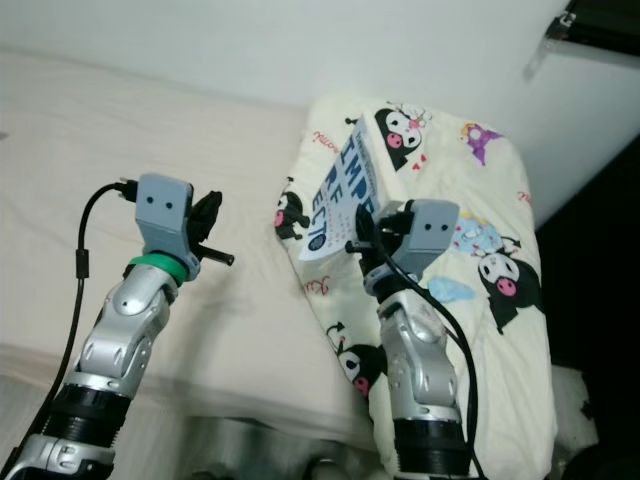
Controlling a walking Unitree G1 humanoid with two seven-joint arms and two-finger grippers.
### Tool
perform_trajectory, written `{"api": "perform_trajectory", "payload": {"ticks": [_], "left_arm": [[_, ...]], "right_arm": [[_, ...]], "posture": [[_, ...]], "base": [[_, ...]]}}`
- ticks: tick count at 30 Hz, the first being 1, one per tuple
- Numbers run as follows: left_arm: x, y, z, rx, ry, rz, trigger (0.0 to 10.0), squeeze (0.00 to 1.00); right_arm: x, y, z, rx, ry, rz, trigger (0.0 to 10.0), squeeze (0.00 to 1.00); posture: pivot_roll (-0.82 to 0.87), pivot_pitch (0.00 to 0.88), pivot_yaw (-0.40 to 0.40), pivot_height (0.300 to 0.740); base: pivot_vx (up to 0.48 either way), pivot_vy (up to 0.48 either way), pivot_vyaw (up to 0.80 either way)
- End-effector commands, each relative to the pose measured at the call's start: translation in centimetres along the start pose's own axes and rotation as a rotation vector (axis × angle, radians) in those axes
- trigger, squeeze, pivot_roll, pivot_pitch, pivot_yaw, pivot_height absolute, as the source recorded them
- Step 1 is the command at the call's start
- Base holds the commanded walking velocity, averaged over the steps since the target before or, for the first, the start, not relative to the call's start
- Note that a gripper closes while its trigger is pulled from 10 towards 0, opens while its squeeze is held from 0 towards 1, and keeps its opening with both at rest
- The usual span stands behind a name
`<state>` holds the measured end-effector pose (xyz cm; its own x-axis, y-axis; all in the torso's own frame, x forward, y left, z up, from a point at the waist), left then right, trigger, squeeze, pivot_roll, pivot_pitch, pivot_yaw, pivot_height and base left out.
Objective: Clean up the room
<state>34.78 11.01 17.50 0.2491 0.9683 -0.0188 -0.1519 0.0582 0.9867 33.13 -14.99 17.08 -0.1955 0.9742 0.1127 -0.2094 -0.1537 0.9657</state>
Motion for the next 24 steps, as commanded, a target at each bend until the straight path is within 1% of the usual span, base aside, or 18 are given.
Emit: {"api": "perform_trajectory", "payload": {"ticks": [1, 2, 13, 18, 24], "left_arm": [[-0.27, -0.71, -0.12, 0.030, -0.012, -0.005, 10.0, 0.00], [-0.27, -0.71, -0.12, 0.030, -0.012, -0.005, 10.0, 0.00], [-0.44, -0.55, 0.17, 0.027, -0.023, 0.002, 10.0, 0.00], [-0.52, -0.68, 0.12, 0.030, -0.028, 0.001, 10.0, 0.00], [-0.46, -0.79, 0.00, 0.033, -0.026, 0.001, 10.0, 0.00]], "right_arm": [[-0.22, 0.22, -0.03, -0.023, -0.017, -0.013, 10.0, 0.00], [-0.22, 0.22, -0.03, -0.023, -0.017, -0.013, 10.0, 0.00], [-0.05, 0.53, 0.26, -0.046, -0.030, -0.005, 10.0, 0.00], [-0.17, 0.48, 0.16, -0.050, -0.036, -0.003, 10.0, 0.00], [0.11, 0.30, 0.29, -0.046, -0.031, -0.003, 10.0, 0.00]], "posture": [[-0.03, 0.044, 0.012, 0.740], [-0.03, 0.044, 0.012, 0.740], [-0.03, 0.046, 0.022, 0.740], [-0.03, 0.044, 0.023, 0.740], [-0.02, 0.047, 0.021, 0.740]], "base": [[0.000, 0.000, -0.43], [0.000, 0.000, -0.43], [0.000, 0.000, 0.00], [0.000, 0.000, 0.00], [0.000, 0.000, 0.00]]}}
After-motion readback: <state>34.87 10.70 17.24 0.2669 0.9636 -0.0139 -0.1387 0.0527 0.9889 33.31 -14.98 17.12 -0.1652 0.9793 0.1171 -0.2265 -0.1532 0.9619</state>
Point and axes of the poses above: a point about 5 cm out from each wrist's last joint towards the gripper, its own z axis pointing out of the wrist towards the gripper, its own y axis along the axis of the wrist's last joint, x = y × z, the point moved 1 cm from there along z, pointing out of the wrist towards the gripper, and after that the axes turned 6 degrees about -z, right-handed, at the moved point
